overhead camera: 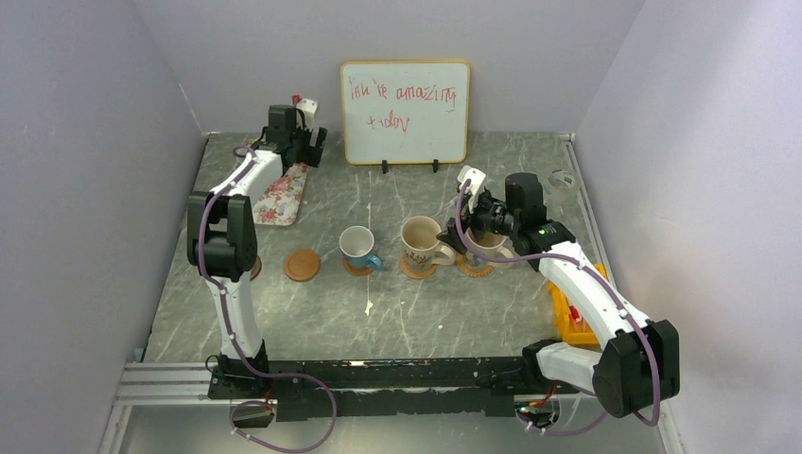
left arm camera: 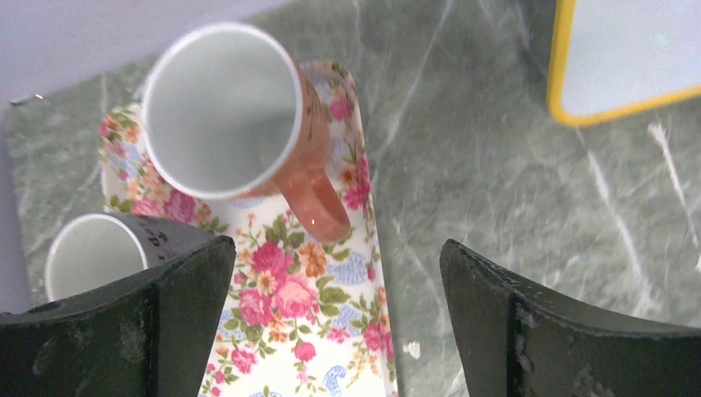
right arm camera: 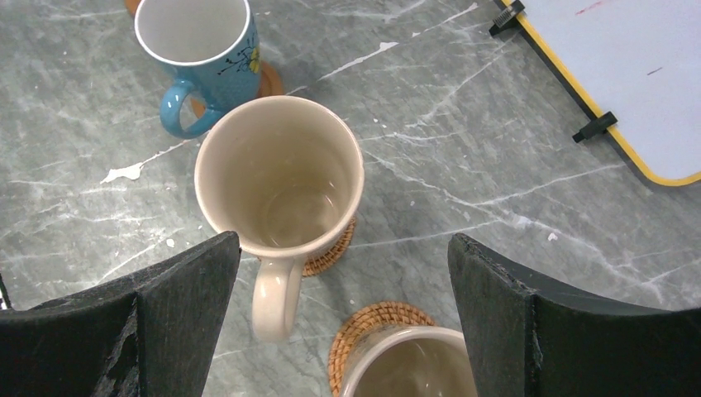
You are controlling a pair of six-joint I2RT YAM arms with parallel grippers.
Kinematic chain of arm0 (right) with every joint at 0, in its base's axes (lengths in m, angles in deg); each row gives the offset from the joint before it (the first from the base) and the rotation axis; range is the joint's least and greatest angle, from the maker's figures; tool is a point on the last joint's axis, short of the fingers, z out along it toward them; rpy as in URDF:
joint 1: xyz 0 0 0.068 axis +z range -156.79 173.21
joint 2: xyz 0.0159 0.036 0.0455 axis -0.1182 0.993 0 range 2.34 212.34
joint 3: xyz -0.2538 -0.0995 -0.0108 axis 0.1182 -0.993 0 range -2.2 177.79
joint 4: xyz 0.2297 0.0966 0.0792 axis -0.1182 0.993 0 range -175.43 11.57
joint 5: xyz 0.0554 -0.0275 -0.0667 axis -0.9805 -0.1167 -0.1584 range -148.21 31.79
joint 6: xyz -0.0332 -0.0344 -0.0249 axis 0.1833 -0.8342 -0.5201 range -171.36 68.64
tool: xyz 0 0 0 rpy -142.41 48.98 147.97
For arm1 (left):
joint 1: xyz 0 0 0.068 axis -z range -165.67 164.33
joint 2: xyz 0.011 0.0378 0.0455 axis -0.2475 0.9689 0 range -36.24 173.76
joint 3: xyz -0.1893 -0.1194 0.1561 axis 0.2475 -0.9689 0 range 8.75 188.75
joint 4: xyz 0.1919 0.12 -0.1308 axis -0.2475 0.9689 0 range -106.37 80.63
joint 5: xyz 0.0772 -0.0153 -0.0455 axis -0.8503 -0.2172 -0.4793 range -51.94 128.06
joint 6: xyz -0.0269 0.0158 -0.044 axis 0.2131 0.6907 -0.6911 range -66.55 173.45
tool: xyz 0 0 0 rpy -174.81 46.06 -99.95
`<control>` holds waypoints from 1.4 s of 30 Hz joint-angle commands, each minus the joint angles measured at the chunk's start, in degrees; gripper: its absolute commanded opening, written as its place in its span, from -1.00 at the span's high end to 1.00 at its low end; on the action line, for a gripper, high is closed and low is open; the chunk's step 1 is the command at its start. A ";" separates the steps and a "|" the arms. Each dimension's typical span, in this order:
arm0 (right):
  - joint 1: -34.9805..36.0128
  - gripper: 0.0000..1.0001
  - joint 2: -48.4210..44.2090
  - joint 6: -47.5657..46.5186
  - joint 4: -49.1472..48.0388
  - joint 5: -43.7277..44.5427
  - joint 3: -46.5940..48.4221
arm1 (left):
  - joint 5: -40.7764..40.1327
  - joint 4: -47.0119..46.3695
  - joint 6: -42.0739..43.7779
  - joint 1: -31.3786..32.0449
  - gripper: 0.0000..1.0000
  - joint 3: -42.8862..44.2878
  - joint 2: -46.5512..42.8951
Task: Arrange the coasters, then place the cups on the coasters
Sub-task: Pick up the cup from the tray.
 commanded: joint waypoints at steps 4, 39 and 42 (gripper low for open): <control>-0.80 -1.00 -1.37 0.39 -1.39 -2.18 0.16 | -11.70 -4.02 -2.49 0.07 -0.99 5.22 3.24; -0.78 -1.00 -0.56 0.13 -0.96 -2.95 0.34 | -10.01 -1.78 -3.85 -3.41 -0.53 10.45 8.79; -0.78 -1.00 -0.64 0.14 -0.87 -2.91 0.34 | -5.93 -0.90 -4.72 -3.87 -0.50 10.55 9.06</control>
